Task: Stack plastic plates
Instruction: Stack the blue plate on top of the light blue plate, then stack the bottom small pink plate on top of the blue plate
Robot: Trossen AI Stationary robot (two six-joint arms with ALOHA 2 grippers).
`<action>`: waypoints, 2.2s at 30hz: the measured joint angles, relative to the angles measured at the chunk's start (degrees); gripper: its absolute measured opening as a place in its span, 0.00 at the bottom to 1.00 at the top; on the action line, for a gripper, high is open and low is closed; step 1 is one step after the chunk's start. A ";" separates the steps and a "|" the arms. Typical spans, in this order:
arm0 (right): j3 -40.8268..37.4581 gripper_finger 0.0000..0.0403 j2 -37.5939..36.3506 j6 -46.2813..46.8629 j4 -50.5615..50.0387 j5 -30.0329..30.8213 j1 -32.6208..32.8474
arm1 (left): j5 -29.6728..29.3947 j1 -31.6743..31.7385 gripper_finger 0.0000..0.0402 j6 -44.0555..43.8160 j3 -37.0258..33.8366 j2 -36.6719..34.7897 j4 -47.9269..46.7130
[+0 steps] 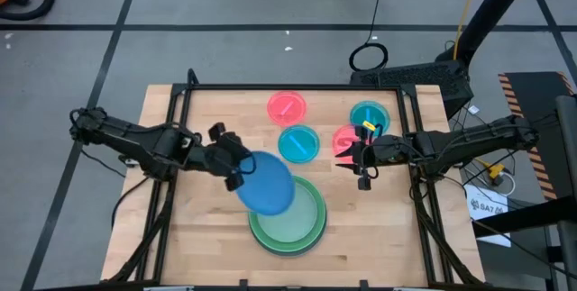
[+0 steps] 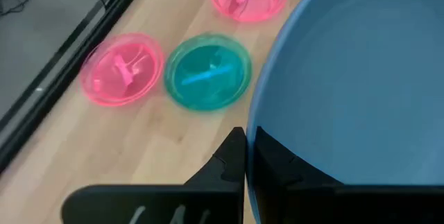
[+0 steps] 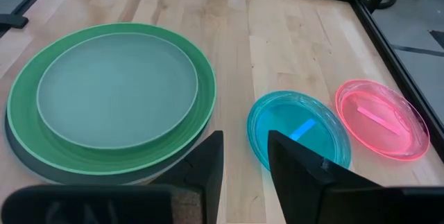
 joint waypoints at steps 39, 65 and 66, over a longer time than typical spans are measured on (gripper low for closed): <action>0.00 0.27 0.00 1.05 -1.50 0.00 0.00 | 10.95 1.88 0.07 -9.67 -0.03 19.97 7.05; 0.00 0.27 0.00 2.06 -1.53 0.24 0.00 | 10.42 2.86 0.32 -1.90 -0.03 19.15 7.25; 0.00 0.27 0.00 2.32 -1.64 0.32 0.00 | 10.39 3.00 0.32 -0.18 -0.02 19.07 7.29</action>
